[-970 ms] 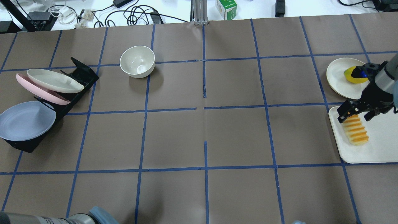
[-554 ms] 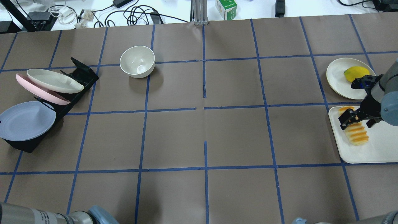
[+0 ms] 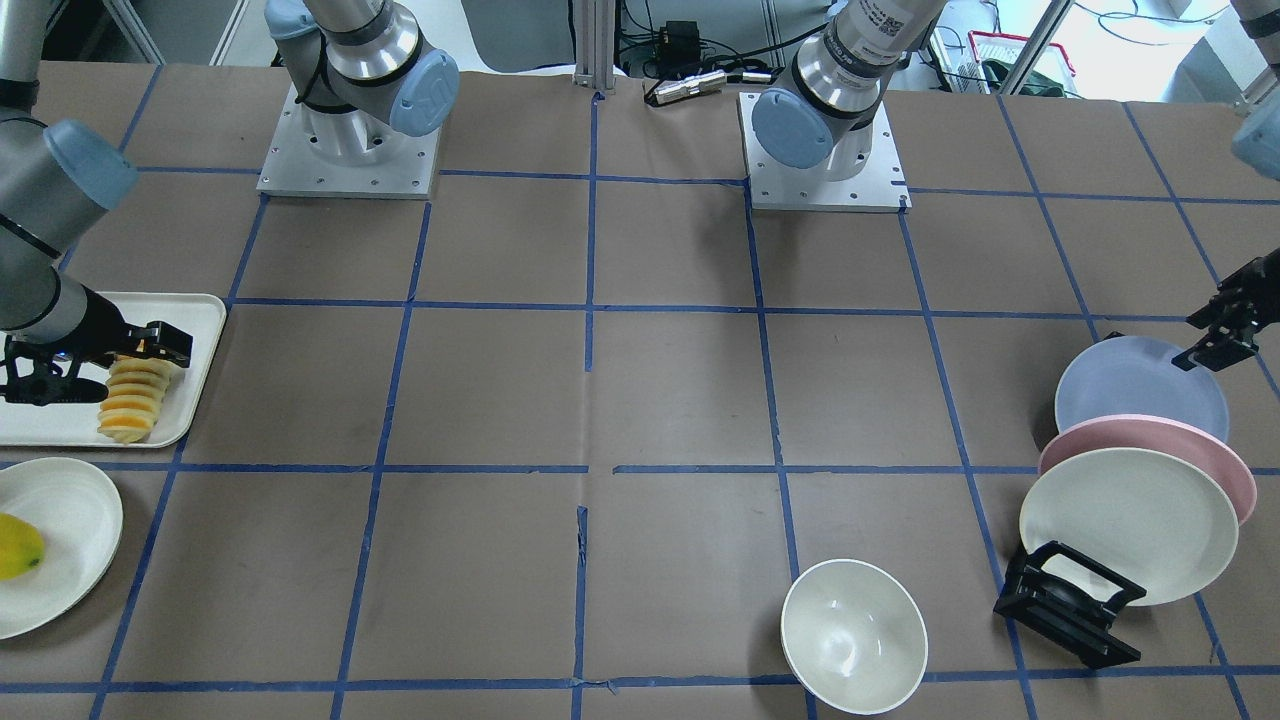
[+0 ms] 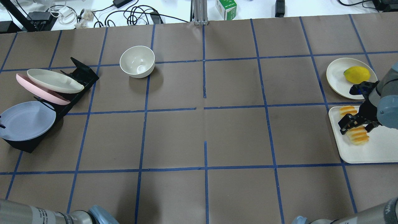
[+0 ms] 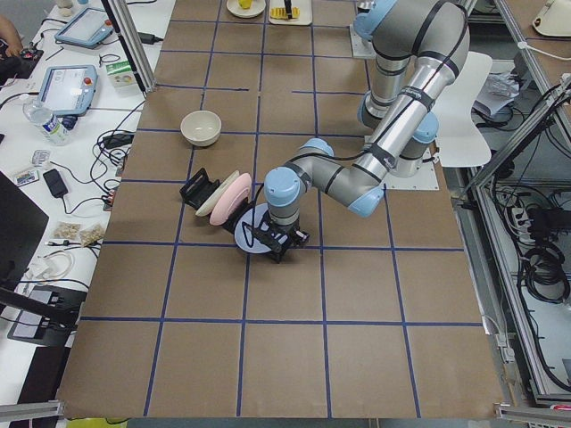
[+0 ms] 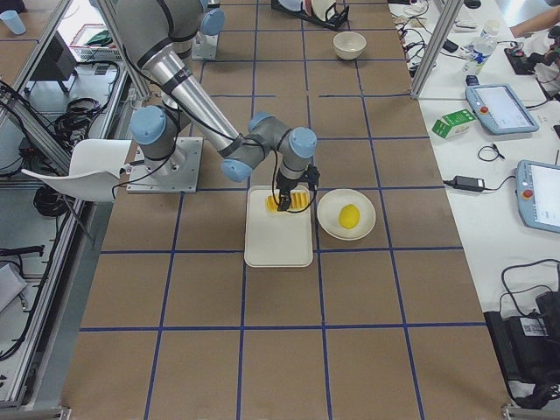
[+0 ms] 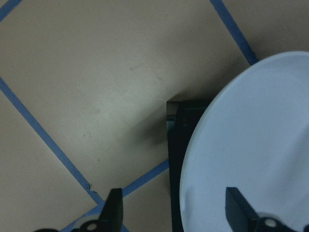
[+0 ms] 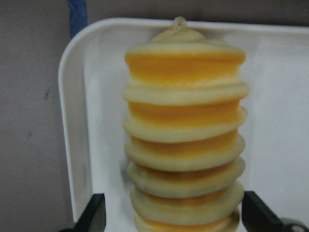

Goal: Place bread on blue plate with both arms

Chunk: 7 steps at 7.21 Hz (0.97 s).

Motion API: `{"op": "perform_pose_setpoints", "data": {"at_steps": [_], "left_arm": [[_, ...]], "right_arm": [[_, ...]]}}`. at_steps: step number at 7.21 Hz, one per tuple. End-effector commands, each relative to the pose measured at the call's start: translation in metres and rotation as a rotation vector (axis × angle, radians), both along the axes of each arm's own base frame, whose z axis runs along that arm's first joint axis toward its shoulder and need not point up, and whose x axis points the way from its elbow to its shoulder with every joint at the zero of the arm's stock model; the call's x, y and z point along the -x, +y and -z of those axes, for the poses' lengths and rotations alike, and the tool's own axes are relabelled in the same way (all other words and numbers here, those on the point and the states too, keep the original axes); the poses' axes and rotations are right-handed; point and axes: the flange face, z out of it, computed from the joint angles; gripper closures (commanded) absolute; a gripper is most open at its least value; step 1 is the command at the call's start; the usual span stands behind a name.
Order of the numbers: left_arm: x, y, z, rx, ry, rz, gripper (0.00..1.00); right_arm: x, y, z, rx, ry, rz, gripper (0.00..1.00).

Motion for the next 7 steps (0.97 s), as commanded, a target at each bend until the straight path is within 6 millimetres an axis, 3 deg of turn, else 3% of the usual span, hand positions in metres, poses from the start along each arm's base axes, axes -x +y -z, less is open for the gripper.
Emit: {"op": "perform_pose_setpoints", "data": {"at_steps": [1, 2, 3, 4, 5, 7], "left_arm": [[-0.003, -0.003, 0.004, 0.004, -0.005, -0.009, 0.63], [-0.003, -0.002, 0.005, 0.003, -0.003, 0.003, 0.84], [-0.001, -0.002, 0.01, -0.002, 0.006, 0.006, 0.86], [-0.003, -0.004, 0.013, -0.006, 0.009, 0.009, 0.97], [-0.006, -0.005, 0.009, 0.0, 0.0, 0.032, 1.0], [-0.001, -0.002, -0.011, -0.011, -0.033, 0.038, 1.0]], "right_arm": [[0.004, -0.004, 0.006, 0.005, 0.002, -0.014, 0.0], [0.004, -0.004, 0.005, 0.006, 0.0, -0.015, 0.16], [0.005, -0.004, 0.004, 0.006, 0.005, -0.019, 0.45], [0.005, -0.005, 0.003, 0.009, 0.004, -0.025, 0.75], [0.005, -0.006, -0.002, 0.023, 0.0, -0.035, 1.0], [0.004, -0.006, -0.008, 0.028, -0.002, -0.052, 1.0]]}}
